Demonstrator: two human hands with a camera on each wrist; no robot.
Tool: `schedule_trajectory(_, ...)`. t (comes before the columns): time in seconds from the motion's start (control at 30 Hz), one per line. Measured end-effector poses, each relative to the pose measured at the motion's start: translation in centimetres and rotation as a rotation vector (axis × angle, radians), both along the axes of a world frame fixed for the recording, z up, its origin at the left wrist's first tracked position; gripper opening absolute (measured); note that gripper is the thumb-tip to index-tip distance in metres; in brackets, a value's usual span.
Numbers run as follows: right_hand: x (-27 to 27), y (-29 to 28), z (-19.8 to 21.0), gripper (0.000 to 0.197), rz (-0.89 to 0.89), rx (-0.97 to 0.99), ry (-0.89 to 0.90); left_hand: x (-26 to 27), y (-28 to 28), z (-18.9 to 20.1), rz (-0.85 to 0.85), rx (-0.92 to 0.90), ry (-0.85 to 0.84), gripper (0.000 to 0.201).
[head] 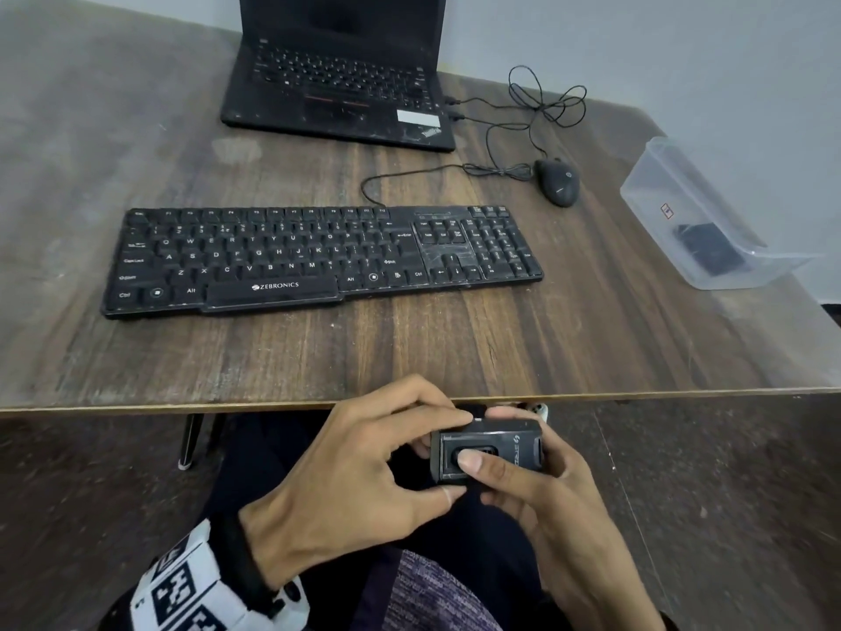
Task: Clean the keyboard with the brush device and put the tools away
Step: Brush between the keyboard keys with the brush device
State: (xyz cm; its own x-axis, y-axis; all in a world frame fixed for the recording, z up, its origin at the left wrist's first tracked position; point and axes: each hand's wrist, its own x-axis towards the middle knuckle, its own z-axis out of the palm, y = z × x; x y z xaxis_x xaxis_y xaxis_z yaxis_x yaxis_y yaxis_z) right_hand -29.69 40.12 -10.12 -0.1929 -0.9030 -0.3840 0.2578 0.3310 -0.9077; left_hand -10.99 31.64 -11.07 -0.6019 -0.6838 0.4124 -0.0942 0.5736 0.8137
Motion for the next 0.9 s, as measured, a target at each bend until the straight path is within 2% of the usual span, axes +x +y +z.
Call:
schedule_trajectory(0.1,-0.05,-0.33,0.03,0.046,0.032,0.018,-0.061,0.17,-0.24,-0.29,-0.032,0.064,0.033,0.053)
schedule_trajectory(0.33,-0.35,-0.5,-0.03,0.039,0.084,0.04,-0.116,0.57,-0.76,-0.63,-0.068,0.096,0.038,0.054)
schedule_trajectory(0.53,-0.54,-0.26,-0.66,0.056,0.039,0.049,-0.214,0.56,-0.86,-0.69,-0.065,0.077,0.047,0.053)
schedule_trajectory(0.67,-0.45,-0.16,-0.75,0.055,0.009,0.039,-0.278,0.51,-0.87,-0.79,-0.056,0.085,0.053,0.053)
schedule_trajectory(0.77,-0.17,-0.25,-0.84,0.047,-0.022,0.035,-0.262,0.39,-0.74,-0.84,-0.055,0.085,0.05,0.053)
schedule_trajectory(0.9,0.19,-0.42,-0.94,0.045,-0.063,0.004,-0.118,0.34,-0.68,-0.91,-0.048,0.099,0.039,0.053)
